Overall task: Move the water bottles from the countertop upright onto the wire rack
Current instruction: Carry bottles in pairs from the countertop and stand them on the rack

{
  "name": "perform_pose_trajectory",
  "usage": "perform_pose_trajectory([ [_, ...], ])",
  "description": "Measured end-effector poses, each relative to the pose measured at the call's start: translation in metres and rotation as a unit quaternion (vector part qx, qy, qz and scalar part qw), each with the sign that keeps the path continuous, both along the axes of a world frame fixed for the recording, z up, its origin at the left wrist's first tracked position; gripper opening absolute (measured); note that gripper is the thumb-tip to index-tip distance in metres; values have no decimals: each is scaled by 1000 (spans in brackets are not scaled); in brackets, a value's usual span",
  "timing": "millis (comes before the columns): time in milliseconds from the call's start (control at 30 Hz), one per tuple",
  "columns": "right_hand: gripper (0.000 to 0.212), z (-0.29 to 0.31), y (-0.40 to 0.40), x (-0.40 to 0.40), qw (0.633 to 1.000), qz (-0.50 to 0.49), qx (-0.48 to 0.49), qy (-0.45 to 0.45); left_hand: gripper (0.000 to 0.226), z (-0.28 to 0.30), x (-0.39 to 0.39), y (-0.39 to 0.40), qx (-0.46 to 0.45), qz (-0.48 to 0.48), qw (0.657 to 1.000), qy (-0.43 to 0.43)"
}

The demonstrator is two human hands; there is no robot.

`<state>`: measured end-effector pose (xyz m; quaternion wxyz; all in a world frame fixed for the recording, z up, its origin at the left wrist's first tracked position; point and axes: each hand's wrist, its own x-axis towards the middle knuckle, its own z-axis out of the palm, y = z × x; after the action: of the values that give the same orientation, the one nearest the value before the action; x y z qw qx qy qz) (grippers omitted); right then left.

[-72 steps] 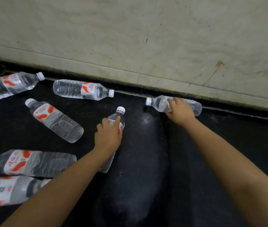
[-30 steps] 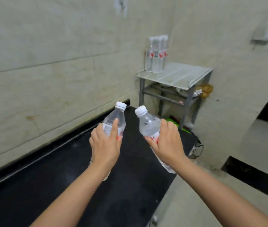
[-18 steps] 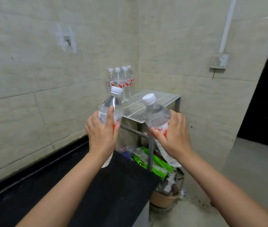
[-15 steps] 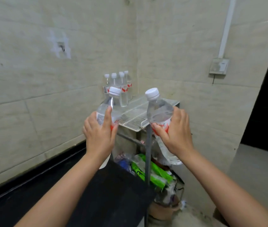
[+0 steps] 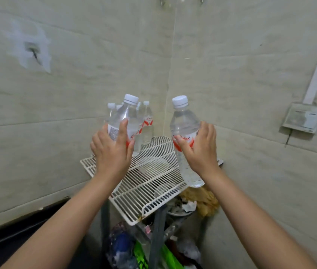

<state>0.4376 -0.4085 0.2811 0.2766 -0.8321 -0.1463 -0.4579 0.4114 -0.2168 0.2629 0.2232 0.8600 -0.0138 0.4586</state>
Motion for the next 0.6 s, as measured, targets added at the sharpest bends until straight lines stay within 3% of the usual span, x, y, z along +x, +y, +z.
perform_pose_trajectory([
  [167,55,-7,-15,92,998,53,35,19,52,-4,78,-31,-18,20,999,42],
  [400,41,-44,-32,226,970,173,100,140,64,-43,163,-71,-90,68,989,92],
  [500,38,-48,-30,268,961,217,92,147,53,-48,199,-84,-119,94,984,93],
  [600,41,-43,-23,301,947,258,104,158,69,-47,226,-95,-129,122,980,86],
])
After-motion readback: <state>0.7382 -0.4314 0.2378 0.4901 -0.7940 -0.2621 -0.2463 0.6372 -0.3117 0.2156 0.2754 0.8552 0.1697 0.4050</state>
